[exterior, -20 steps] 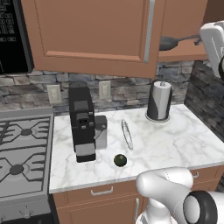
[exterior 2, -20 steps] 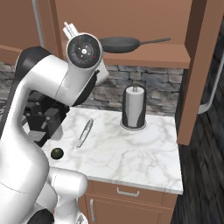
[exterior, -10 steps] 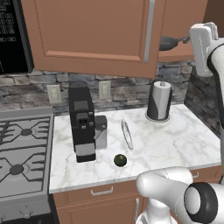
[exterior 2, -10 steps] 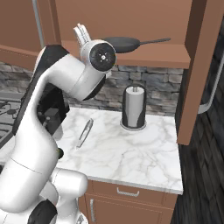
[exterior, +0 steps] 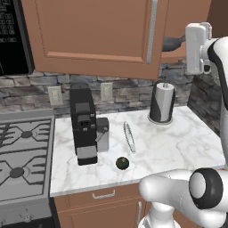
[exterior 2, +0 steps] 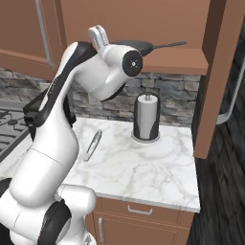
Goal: Pick the pan from the cabinet and place it on the stove. Then turn on the stove burner for the pan.
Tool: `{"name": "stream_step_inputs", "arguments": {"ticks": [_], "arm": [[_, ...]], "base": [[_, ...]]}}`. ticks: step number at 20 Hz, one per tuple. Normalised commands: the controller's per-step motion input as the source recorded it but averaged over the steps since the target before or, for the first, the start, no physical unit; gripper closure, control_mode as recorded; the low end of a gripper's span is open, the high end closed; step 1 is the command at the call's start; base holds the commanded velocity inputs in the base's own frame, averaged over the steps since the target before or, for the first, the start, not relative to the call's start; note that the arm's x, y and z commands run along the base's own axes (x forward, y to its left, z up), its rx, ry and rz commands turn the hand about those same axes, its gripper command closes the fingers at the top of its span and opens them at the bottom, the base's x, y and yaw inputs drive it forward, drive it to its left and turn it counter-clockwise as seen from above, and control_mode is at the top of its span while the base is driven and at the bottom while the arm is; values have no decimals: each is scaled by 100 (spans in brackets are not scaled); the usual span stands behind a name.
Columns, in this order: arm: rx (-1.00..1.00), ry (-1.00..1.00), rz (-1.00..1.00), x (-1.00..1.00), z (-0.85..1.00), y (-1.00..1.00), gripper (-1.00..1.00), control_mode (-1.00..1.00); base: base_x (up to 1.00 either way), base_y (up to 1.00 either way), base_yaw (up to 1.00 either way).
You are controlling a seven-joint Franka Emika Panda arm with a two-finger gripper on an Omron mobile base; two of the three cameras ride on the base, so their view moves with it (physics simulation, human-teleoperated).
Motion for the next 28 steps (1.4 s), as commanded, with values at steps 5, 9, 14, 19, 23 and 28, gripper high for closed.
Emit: {"name": "stream_step_inputs", "arguments": {"ticks": [5, 9, 14, 19, 23, 28], "arm": [[7, 0, 17, 25, 0, 25, -100, -100], [4, 0, 17, 9, 0, 33, -100, -100], [2, 0, 16, 1, 0, 35, -100, -100], [0, 0, 16, 0, 0, 38, -100, -100], [0, 0, 16, 0, 0, 39, -100, -100], [0, 0, 17, -19, 0, 37, -100, -100]], "base": [[0, 0, 0], [0, 0, 0], [0, 0, 0], [0, 0, 0], [0, 0, 0], [0, 0, 0]]}}
